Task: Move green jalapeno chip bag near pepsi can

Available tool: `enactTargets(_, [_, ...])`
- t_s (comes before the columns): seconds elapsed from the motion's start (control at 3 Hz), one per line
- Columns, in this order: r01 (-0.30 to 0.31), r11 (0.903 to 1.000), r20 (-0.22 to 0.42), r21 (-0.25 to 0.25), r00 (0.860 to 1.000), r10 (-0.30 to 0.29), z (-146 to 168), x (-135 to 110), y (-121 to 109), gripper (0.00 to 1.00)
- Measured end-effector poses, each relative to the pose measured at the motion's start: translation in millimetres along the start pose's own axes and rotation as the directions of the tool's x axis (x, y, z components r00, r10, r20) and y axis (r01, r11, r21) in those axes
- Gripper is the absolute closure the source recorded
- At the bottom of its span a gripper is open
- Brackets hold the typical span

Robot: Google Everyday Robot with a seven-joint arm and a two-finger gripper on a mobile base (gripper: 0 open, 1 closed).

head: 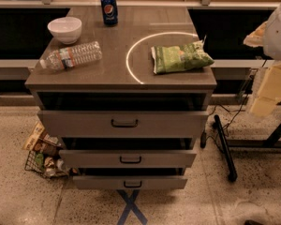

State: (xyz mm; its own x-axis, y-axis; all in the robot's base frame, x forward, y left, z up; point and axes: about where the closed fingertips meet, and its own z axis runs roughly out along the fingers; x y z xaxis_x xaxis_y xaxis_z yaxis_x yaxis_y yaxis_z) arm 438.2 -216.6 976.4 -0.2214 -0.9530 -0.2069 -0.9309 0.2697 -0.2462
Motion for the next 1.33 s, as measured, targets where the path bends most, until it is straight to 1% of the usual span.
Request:
enactTargets(0.33, [0.000,1.0000,0.000,0.000,1.000,0.000,0,0,0,0.00])
enactTargets(0.67, [-0.011,0.9998,0.107,0.015,0.994,0.009,10,-8,-13,0.00])
enactTargets(1.0, [-0.097,0.9949,0.308,0.029,0.948,0.083,37,-21,-46,0.00])
enactTargets(1.33, [-0.212,0.9758,0.457,0.053,0.874,0.165,51,-25,-84,0.00])
